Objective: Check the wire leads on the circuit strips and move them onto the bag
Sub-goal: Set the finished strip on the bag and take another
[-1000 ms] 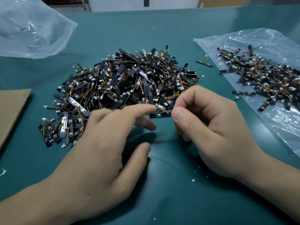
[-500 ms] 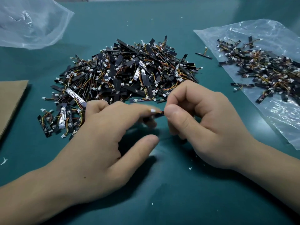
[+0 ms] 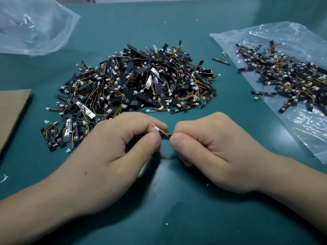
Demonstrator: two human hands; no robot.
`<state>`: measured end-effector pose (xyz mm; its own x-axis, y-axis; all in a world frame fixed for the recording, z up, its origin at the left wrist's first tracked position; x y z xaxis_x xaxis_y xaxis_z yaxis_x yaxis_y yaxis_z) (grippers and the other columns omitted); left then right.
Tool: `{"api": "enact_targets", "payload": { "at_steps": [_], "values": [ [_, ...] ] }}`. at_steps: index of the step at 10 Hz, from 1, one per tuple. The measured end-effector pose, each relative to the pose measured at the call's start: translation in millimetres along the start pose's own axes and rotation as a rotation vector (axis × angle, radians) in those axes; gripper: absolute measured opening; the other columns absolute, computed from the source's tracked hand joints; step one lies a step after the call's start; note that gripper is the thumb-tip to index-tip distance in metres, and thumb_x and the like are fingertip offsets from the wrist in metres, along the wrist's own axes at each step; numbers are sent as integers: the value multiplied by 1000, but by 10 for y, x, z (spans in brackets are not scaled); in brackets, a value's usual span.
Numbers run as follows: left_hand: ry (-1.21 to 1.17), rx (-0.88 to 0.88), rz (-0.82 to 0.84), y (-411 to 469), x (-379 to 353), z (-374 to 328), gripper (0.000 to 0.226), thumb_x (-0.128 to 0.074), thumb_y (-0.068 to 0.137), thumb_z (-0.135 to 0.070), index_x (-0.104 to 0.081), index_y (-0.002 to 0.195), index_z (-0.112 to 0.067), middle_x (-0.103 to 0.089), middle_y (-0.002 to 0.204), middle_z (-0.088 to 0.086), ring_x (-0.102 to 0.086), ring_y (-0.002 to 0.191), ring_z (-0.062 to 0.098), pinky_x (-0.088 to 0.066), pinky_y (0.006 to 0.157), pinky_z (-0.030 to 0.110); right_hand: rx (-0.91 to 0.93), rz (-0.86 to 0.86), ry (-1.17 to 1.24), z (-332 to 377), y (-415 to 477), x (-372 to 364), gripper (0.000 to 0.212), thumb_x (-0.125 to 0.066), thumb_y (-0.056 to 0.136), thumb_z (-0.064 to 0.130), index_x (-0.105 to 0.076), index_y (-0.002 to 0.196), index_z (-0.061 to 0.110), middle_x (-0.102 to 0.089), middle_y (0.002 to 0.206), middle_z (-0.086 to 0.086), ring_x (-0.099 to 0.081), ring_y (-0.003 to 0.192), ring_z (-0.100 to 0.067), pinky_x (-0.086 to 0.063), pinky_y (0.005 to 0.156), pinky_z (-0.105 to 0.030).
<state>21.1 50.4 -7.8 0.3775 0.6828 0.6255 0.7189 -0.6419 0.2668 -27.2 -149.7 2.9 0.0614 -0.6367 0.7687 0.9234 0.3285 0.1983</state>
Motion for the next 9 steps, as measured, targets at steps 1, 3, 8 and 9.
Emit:
{"api": "enact_targets", "payload": {
  "at_steps": [1,3,8,9],
  "values": [
    [154,-16,-23,17,57,55,19,-50,96,-39,-65,87,-32,-61,134,-19,-45,135,-6,-35,109,15,-15,9,-31,-4,2,-13,41,-39,106,39,-58,75,19,-58,63,4,-53,60,-19,-46,60,-46],
    [-230,-78,-70,-94,-41,-129,23,-49,101,-26,-66,91,-14,-66,132,-6,-70,109,19,-57,91,45,100,-117,89,25,-17,37,36,-40,105,30,-57,74,34,-56,60,3,-51,54,-17,-43,56,-38],
    [-123,31,-84,50,16,-33,18,-54,101,-27,-67,89,-24,-72,110,-6,-69,96,17,-53,80,29,-17,-56,46,29,8,1,31,-38,104,40,-56,79,33,-62,67,5,-57,63,-14,-47,63,-41],
    [-201,160,-17,77,-13,-68,21,-57,95,-26,-66,78,-17,-69,83,-5,-63,78,14,-48,65,17,6,-74,96,36,10,19,26,-47,105,31,-53,81,36,-60,65,6,-54,60,-14,-42,59,-28]
  ]
}}
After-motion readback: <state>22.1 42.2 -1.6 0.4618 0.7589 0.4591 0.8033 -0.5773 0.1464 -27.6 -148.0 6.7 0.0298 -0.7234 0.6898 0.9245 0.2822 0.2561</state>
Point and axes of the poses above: each hand's wrist, its own y-axis towards the middle knuckle, its own x-axis out of the back of the hand, z = x × y, the point moved 1 cm from there along y, towards the middle knuckle
